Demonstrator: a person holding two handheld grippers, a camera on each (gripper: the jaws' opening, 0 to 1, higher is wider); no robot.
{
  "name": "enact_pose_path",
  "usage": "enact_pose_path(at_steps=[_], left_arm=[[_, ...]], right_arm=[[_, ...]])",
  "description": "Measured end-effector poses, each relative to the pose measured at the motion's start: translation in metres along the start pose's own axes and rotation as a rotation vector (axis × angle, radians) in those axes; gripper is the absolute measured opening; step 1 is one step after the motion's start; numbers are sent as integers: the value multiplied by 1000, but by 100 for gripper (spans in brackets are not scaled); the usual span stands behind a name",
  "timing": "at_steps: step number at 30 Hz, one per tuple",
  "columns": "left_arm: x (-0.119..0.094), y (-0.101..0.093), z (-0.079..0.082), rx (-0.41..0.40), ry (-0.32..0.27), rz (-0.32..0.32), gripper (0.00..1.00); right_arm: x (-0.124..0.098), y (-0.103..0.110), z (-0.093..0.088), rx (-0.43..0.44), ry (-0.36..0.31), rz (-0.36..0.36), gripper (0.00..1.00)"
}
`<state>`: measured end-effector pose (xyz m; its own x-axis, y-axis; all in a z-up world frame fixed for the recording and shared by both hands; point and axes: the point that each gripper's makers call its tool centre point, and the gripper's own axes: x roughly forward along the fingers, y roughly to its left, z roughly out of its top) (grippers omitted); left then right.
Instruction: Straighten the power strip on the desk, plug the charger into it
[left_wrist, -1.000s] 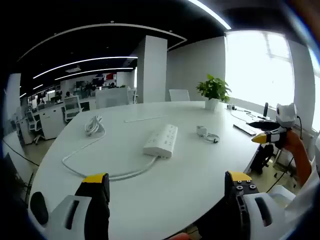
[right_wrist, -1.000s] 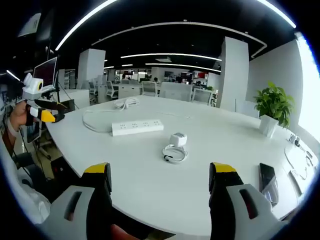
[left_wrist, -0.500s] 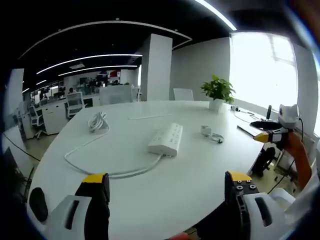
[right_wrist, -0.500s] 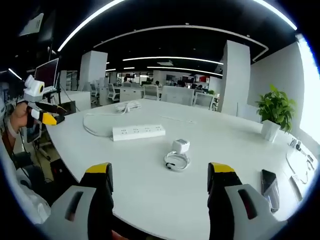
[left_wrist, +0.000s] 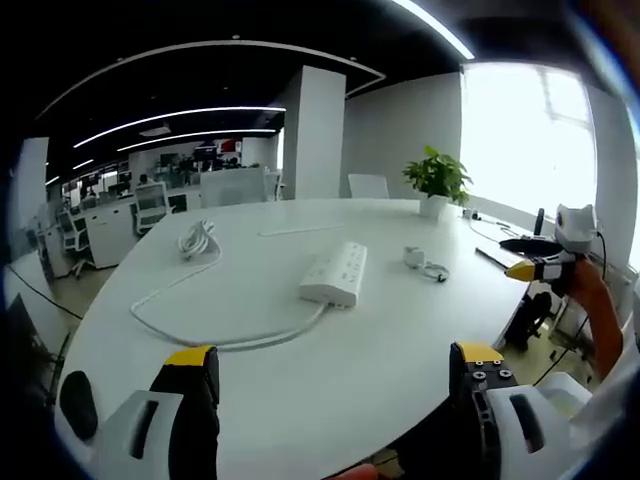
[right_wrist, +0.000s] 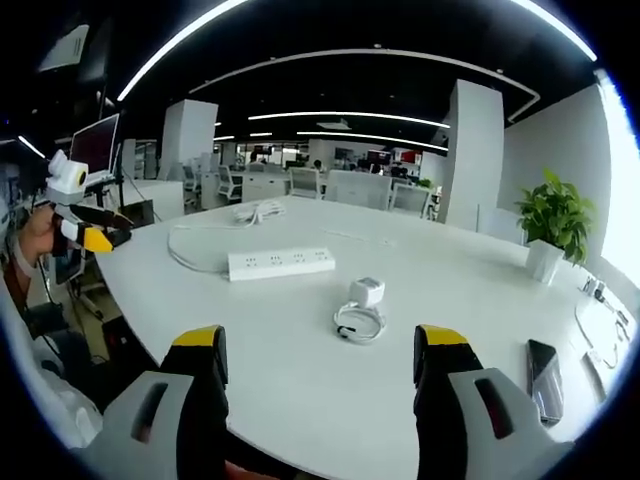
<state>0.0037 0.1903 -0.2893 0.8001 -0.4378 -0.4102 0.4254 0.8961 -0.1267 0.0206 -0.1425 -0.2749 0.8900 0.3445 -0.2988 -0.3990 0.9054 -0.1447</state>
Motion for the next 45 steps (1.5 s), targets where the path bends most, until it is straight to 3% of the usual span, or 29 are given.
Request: enact_pose_path(at_steps=[27,32,37,45], left_arm=[[2,-2,1,12,2,3,96],[7,8,0,-7,16,22,96],[4,5,11,19,-12,20,96],[3,0,10,32,-3,13,96]], right_arm=[[2,5,-1,-9,-1,14,76],[4,5,-4,-8,16,16,76],[3,5,3,-36,3,5,76],[2,10,-1,-30,11,17,76]])
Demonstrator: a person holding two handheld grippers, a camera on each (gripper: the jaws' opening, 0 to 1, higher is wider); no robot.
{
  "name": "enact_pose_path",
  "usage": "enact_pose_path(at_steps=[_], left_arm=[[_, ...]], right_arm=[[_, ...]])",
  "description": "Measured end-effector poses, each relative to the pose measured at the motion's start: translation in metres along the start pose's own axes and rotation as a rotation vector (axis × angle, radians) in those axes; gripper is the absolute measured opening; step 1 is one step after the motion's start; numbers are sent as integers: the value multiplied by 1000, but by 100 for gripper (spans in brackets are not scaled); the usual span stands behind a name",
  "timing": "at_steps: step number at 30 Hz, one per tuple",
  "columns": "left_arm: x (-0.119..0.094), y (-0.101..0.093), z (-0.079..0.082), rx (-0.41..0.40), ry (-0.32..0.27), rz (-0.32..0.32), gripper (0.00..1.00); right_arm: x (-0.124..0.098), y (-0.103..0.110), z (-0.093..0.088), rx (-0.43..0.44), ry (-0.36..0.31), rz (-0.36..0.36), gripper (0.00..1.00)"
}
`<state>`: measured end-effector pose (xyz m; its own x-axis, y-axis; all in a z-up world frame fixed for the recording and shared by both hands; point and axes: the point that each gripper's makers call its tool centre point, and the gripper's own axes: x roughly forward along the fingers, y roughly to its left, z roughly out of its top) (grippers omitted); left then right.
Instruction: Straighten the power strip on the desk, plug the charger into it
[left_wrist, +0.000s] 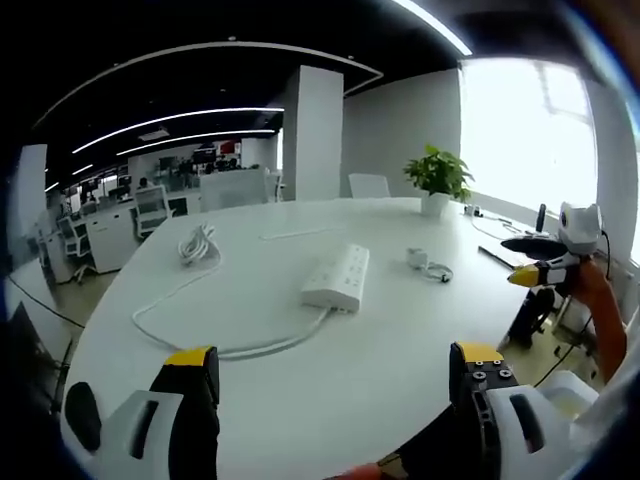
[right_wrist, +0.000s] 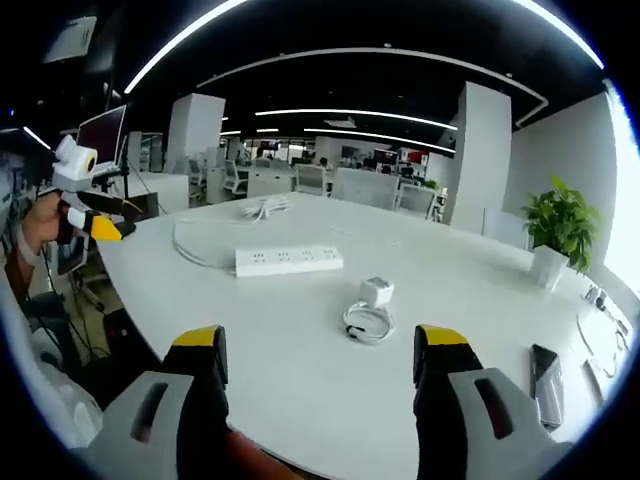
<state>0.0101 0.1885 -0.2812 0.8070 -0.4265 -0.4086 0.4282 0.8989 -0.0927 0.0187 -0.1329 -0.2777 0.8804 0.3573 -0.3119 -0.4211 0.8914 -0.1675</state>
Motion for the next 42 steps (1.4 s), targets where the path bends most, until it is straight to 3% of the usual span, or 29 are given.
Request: enact_pose_path(at_steps=[11,18,22,36,42], left_arm=[[-4,-1,11,-7,-48,10,96],[12,-6,0,7,5,-17,94],[18,-6,10,8,-20,-18,94],[46,-17,26,45,-8,-88,95],[66,-16,37,96,8,-105,96]], right_arm=[[-4,-3,13,0,-33,-12,76],[0,-5,13,6,-32,-7,76],[2,-11,17,12,-49,-14,76],[14,-4,18,28,-60,22,76],[22,3,8,33,-35,48,76]])
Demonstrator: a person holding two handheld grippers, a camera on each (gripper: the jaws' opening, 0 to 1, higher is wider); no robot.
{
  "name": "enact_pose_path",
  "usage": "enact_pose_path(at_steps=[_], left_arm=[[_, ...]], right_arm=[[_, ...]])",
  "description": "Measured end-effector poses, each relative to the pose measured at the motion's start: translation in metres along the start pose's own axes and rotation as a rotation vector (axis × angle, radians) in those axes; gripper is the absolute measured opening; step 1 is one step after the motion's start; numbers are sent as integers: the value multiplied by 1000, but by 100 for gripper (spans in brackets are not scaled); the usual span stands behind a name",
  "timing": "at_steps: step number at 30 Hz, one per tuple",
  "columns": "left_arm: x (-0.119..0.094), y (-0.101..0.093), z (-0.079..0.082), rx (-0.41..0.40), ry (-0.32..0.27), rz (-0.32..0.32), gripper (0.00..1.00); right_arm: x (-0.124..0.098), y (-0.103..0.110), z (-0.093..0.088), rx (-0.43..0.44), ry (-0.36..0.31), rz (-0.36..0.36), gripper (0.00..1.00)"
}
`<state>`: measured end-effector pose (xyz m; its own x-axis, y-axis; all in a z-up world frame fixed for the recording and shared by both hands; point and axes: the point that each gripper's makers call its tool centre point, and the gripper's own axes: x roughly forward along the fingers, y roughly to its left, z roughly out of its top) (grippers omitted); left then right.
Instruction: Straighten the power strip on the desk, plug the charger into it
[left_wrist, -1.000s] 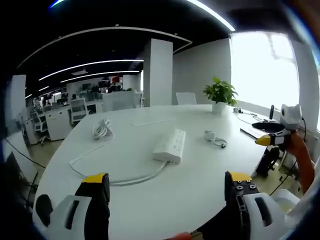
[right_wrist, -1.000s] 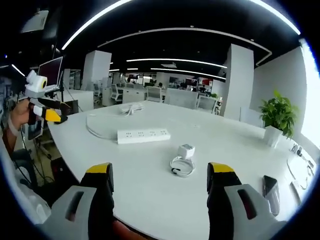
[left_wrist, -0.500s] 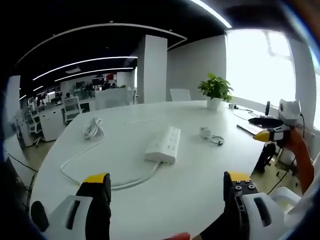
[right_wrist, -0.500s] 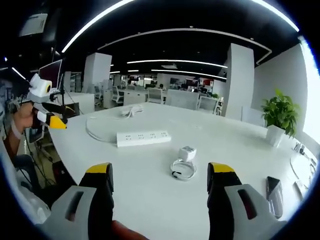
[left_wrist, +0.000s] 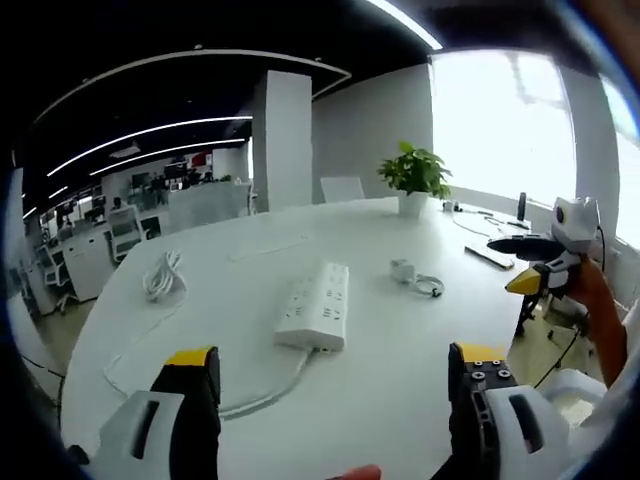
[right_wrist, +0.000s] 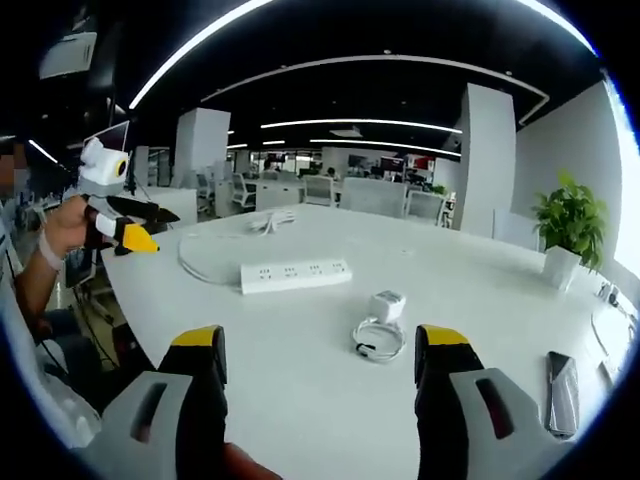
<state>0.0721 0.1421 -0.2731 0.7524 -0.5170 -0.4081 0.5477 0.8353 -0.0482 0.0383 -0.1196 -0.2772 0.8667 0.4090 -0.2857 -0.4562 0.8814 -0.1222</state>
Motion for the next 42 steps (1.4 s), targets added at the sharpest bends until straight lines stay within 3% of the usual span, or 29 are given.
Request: enact_pose_path(at_steps=[9,20,31,42], left_arm=[[29,0,2,-22,14,-32,96],[62,3,-1,-15,58,-29,96],[83,10,-1,-11,82,-12,96],[98,13,-6,-16,103,-20,96]], right_arm=[[2,-7,5,25,-27,-9,76],[12,6,13,68,-79,46,76],[12,3,1,90,-56,39,76],[10,5,2,92,-59,38,76]])
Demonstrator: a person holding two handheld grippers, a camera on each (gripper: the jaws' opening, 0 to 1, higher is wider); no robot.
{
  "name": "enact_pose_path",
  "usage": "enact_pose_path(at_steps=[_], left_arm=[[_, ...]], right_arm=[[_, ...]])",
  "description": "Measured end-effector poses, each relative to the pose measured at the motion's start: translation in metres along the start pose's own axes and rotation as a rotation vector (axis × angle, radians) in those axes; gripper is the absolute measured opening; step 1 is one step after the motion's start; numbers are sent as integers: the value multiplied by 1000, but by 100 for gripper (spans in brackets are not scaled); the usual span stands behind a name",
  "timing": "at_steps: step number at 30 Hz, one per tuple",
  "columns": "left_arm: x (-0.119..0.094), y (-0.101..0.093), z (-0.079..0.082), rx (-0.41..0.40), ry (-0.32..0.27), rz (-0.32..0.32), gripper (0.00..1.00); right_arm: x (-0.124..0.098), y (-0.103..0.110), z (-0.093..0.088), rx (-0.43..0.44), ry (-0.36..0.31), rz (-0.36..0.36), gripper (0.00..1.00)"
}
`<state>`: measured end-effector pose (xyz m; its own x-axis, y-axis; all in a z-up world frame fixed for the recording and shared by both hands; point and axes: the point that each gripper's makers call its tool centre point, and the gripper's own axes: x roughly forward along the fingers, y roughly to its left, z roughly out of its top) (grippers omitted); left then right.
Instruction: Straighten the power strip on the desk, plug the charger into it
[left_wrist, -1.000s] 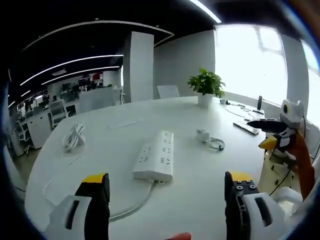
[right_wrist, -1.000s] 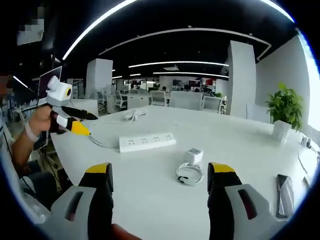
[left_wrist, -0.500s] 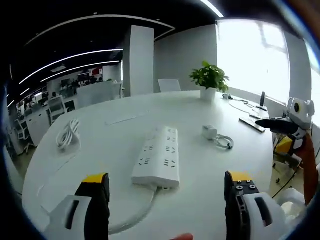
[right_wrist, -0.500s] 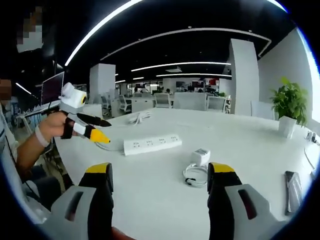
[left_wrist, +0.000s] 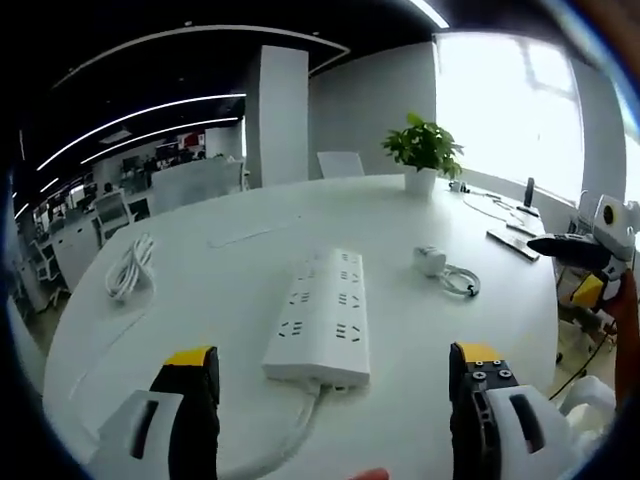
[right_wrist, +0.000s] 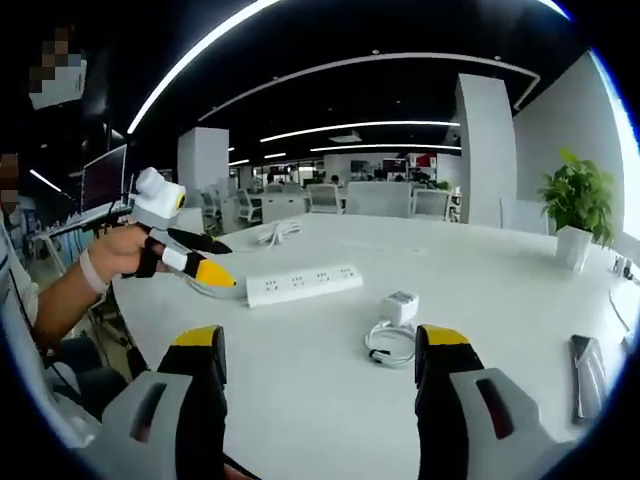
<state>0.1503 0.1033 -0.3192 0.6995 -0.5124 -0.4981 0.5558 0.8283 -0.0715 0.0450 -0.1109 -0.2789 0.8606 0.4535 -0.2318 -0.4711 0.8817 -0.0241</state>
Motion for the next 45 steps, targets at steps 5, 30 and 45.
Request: enact_pose_path(at_steps=[5,30,45], left_arm=[[7,8,1,-13,9,1,95],[65,7,2,3,46,-77,96],[88,14,-3,44,81,-68,89]], right_arm=[[0,2,3,-10,1,1,76],[2,4,-4,4,25,39,75],[4,1,-4,3,28,44,75]])
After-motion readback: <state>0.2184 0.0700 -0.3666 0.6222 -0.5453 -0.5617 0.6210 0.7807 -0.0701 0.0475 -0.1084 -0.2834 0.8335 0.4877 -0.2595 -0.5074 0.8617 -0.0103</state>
